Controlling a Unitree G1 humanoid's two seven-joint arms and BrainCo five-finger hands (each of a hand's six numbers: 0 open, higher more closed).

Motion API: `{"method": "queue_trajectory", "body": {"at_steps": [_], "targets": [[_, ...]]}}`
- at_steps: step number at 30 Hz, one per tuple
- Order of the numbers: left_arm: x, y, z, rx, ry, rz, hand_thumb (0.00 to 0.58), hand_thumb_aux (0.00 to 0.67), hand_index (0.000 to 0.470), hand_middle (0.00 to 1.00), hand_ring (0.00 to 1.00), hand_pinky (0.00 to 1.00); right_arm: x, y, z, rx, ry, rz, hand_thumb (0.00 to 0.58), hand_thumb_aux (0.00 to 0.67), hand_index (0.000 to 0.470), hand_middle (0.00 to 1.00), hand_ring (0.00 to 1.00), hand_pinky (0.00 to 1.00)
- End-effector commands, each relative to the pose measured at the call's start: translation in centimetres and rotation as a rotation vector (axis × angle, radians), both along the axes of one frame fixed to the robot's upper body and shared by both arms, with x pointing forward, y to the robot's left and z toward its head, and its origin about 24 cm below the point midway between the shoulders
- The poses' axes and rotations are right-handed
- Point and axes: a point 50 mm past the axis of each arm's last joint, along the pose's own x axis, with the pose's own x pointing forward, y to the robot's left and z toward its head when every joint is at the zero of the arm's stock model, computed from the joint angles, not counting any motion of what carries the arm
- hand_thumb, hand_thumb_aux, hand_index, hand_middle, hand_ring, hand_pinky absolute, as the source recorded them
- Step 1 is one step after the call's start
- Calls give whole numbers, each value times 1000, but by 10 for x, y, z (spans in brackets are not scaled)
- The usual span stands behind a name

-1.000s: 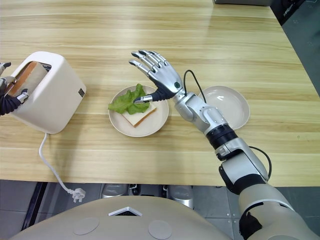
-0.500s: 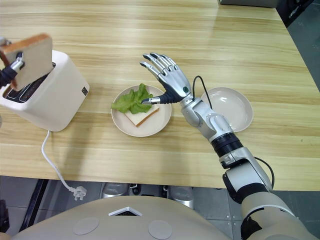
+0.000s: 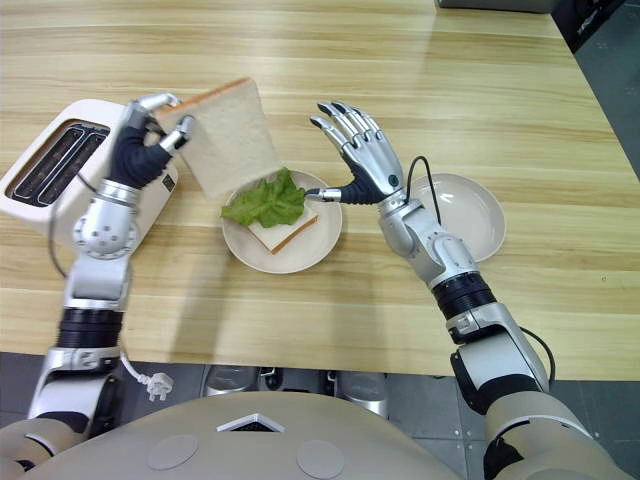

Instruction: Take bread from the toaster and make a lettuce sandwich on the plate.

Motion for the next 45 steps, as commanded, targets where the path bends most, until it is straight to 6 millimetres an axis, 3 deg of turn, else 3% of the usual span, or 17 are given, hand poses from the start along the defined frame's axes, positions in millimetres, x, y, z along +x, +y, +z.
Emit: {"method": "queue_trajectory", "body": {"at_steps": [1,6,14,24,33,45], "targets": [[6,-12,-37,-156,176,-29,580,670,460,1000,1000,1000,1,-10,-3,0,8,-36,0,0,0,0,0,0],[5,-31,-76,-296,345,-21,580,670,460,1000,1000,1000,2,-11,-9,-4,19,-51,0,0,0,0,0,0],[0,-53,-99,-297,406,9,580,670,460,1000,1000,1000,3,-5,-16,-24,22,-52,0,0,0,0,0,0],[0,-30,-101,-152,304,123,580,670,460,1000,1000,1000,-11,18,-23,-137,-1,113,0,0,0,0,0,0],[1,-29,-100,-127,263,133,580,670,460,1000,1000,1000,-33,39,-45,-315,43,315,0,0,0,0,0,0],[0,-32,-115,-62,320,137,580,670,460,1000,1000,1000,-40,46,-69,-489,141,362,0,0,0,0,0,0]]}}
